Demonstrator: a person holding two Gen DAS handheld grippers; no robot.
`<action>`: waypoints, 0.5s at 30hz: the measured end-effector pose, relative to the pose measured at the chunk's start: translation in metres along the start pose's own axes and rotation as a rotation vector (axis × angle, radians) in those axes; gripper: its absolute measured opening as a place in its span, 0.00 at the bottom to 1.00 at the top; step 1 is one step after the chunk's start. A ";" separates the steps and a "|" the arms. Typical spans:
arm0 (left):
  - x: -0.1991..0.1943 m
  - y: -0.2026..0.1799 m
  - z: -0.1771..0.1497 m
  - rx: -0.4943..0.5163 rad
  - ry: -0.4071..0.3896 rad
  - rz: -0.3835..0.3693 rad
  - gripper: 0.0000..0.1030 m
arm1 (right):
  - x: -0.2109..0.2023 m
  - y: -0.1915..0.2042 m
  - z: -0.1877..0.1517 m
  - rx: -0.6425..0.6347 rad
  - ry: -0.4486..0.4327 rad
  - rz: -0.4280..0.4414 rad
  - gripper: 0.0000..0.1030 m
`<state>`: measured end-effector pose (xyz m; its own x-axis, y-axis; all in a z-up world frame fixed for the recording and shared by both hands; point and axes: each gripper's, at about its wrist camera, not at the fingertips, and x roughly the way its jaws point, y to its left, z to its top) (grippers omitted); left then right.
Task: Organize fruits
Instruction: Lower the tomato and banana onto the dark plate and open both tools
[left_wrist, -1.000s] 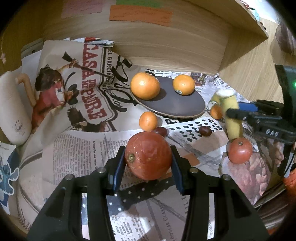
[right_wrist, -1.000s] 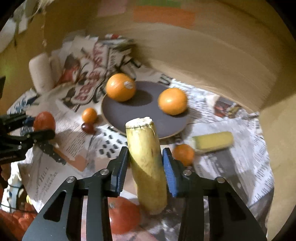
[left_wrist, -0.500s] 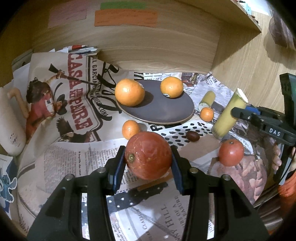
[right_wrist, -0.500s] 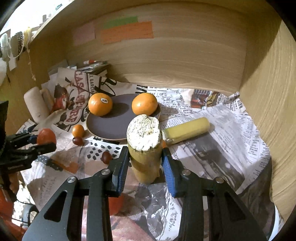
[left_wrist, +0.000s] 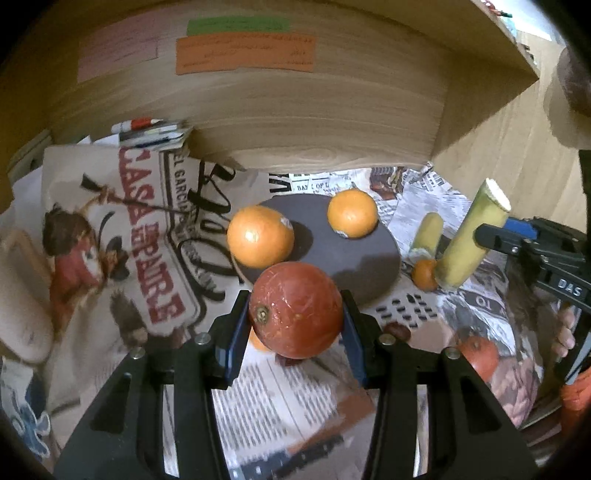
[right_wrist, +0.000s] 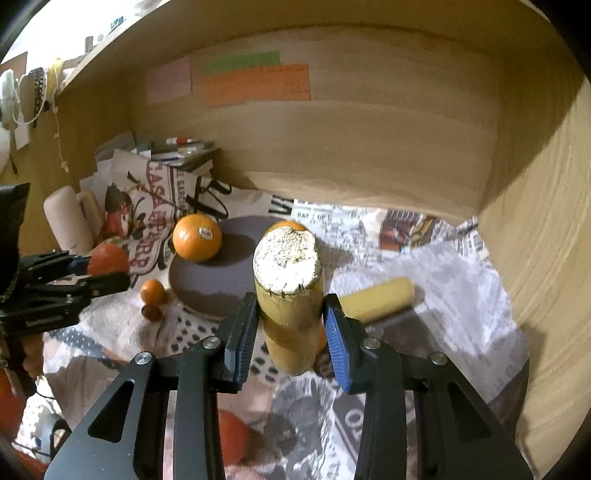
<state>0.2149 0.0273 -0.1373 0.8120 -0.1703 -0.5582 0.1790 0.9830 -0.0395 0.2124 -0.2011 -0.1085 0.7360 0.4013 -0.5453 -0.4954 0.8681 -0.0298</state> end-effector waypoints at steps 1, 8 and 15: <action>0.004 0.000 0.004 0.003 0.004 -0.002 0.45 | 0.001 0.001 0.003 -0.005 -0.002 0.002 0.32; 0.036 -0.002 0.021 0.021 0.056 -0.029 0.45 | 0.022 0.008 0.023 -0.043 0.019 0.032 0.32; 0.065 -0.004 0.027 0.036 0.124 -0.029 0.45 | 0.050 0.015 0.033 -0.064 0.078 0.087 0.32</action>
<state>0.2825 0.0100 -0.1509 0.7317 -0.1868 -0.6556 0.2230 0.9744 -0.0288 0.2567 -0.1591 -0.1086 0.6519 0.4482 -0.6117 -0.5861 0.8096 -0.0313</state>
